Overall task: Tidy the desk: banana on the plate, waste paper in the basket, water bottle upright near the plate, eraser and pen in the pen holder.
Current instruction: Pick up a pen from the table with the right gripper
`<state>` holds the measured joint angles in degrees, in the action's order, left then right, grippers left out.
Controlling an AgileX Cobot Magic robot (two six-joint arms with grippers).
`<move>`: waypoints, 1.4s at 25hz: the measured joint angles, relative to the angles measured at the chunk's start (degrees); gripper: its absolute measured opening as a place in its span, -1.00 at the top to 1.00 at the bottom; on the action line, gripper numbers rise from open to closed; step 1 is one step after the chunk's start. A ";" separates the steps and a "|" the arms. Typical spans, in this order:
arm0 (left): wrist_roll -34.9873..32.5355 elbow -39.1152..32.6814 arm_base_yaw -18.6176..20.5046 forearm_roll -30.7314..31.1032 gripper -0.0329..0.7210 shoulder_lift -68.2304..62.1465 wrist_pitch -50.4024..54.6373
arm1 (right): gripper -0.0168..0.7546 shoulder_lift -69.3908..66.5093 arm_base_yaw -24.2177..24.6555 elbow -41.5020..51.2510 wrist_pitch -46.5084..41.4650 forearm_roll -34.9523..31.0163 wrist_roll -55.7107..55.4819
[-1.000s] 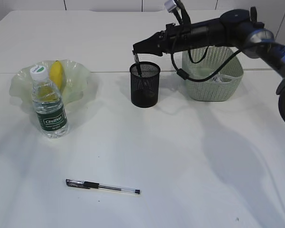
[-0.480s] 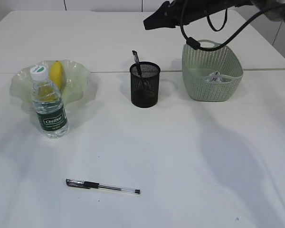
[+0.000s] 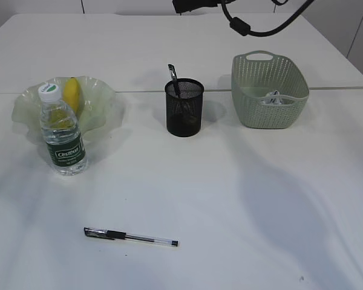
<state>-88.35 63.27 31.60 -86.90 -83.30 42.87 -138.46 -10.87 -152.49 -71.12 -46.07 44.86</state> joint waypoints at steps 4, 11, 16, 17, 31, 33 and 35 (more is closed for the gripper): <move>0.00 0.00 0.00 -1.00 0.34 0.00 -0.03 | 0.13 2.04 -0.75 0.00 -0.57 2.47 -1.85; 0.00 0.00 0.00 -3.13 0.34 0.00 1.12 | 0.13 7.08 -0.75 0.00 -0.71 6.44 -5.66; 0.00 0.00 0.00 -3.13 0.34 0.00 2.24 | 0.13 11.75 -0.75 0.00 -1.04 6.56 -6.10; 0.00 0.00 0.00 -3.13 0.34 0.00 2.32 | 0.13 12.65 -0.75 0.00 -1.04 6.56 -6.24; 0.00 0.00 0.00 -3.13 0.34 0.00 3.08 | 0.13 23.13 -0.75 -0.03 -1.50 7.40 -7.60; 0.00 0.00 0.00 -3.13 0.34 0.00 3.30 | 0.13 23.34 -0.75 -0.03 -1.52 7.83 -7.60; 0.00 0.00 0.00 -3.13 0.34 0.00 3.45 | 0.13 23.55 -0.75 -0.03 -1.62 8.12 -7.71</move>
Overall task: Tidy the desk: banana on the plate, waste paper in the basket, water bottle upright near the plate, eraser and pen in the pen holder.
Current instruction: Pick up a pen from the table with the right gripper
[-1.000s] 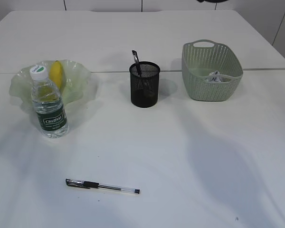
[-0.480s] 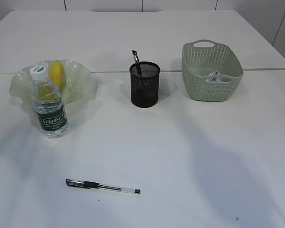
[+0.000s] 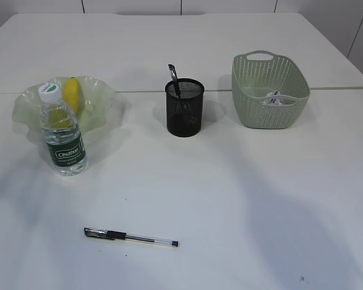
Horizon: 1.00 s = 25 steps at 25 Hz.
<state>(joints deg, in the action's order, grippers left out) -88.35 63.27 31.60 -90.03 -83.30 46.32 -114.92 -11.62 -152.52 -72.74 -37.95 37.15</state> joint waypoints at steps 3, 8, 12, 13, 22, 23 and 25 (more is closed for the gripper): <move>0.00 0.00 0.00 0.00 0.34 0.00 0.03 | 0.13 0.24 0.00 0.00 0.00 0.04 0.01; 0.00 0.00 0.00 0.00 0.34 0.00 0.13 | 0.13 0.24 0.00 0.00 -0.02 -0.31 -0.02; 0.00 0.00 0.00 0.00 0.34 0.00 1.27 | 0.13 0.24 0.00 0.00 -0.02 -1.25 -0.37; 0.00 0.00 0.00 0.00 0.34 0.00 1.31 | 0.13 0.24 0.00 0.00 -0.02 -1.39 -0.48; 0.00 0.00 0.00 0.48 0.34 0.00 1.39 | 0.13 -0.48 0.00 0.00 -0.12 -0.92 2.18; 0.00 0.00 0.00 0.59 0.34 0.00 1.26 | 0.13 -0.48 0.00 0.00 -0.12 -0.34 2.72; 0.00 0.00 0.00 0.87 0.34 0.00 1.03 | 0.13 -0.59 0.46 0.00 -0.12 0.64 2.89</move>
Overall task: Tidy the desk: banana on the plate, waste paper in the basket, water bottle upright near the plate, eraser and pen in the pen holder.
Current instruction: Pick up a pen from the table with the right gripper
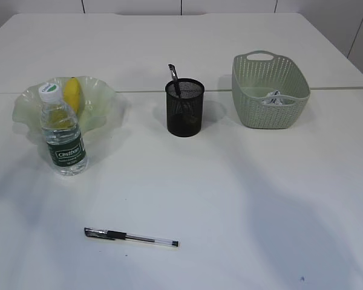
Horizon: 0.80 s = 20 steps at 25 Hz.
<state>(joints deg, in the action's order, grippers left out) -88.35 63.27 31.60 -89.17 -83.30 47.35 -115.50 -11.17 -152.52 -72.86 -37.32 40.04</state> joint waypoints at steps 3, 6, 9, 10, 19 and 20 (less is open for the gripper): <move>0.00 0.00 0.00 0.16 0.34 0.00 -0.13 | 0.13 0.00 1.61 2.05 0.00 -0.33 -0.23; 0.00 0.00 0.00 0.25 0.34 0.00 -0.13 | 0.13 0.00 3.60 7.21 0.00 -0.96 -0.94; 0.00 0.00 0.00 0.39 0.34 0.00 -0.16 | 0.13 -0.24 4.54 12.45 0.00 -1.63 -0.03; 0.00 0.00 0.00 0.39 0.34 0.00 -0.16 | 0.13 -0.36 4.54 13.90 0.10 -1.87 0.63; 0.00 0.00 0.00 0.53 0.34 0.00 -0.26 | 0.13 -0.26 4.54 23.02 0.38 -1.85 5.19; 0.00 0.00 0.00 0.80 0.34 0.00 -0.26 | 0.13 0.03 4.54 24.39 0.48 -1.85 5.66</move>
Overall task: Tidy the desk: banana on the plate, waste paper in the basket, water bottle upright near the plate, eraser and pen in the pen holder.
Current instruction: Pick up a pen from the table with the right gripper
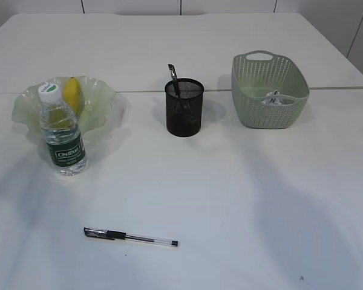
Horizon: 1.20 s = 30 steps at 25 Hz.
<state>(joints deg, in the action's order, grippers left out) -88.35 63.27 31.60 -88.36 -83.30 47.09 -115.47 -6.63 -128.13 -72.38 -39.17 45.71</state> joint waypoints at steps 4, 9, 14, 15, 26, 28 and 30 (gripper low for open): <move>0.00 0.00 0.00 0.82 0.34 0.00 0.00 | 0.13 2.38 0.00 5.74 0.20 0.00 2.31; 0.00 0.00 0.00 1.09 0.34 0.00 0.00 | 0.13 5.87 -0.59 13.51 0.44 -0.37 4.62; 0.00 0.00 0.00 1.62 0.34 0.00 0.00 | 0.13 8.52 -3.18 21.54 0.79 -0.61 6.12; 0.00 0.00 0.00 1.79 0.34 0.00 0.00 | 0.13 8.93 -3.88 22.89 0.79 -0.61 6.21; 0.00 0.00 0.00 5.04 0.34 0.00 0.00 | 0.13 9.93 -15.40 31.78 2.93 4.71 6.55; 0.00 0.00 0.00 6.83 0.34 0.00 0.25 | 0.13 9.93 -18.27 33.71 4.74 6.16 6.80; 0.00 0.00 0.00 8.67 0.34 0.00 1.07 | 0.13 9.93 -20.46 35.58 5.92 6.81 8.45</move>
<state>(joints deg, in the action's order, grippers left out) -88.35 63.27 31.60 -79.69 -83.30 48.16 -105.54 -27.09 -92.55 -66.46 -32.36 54.15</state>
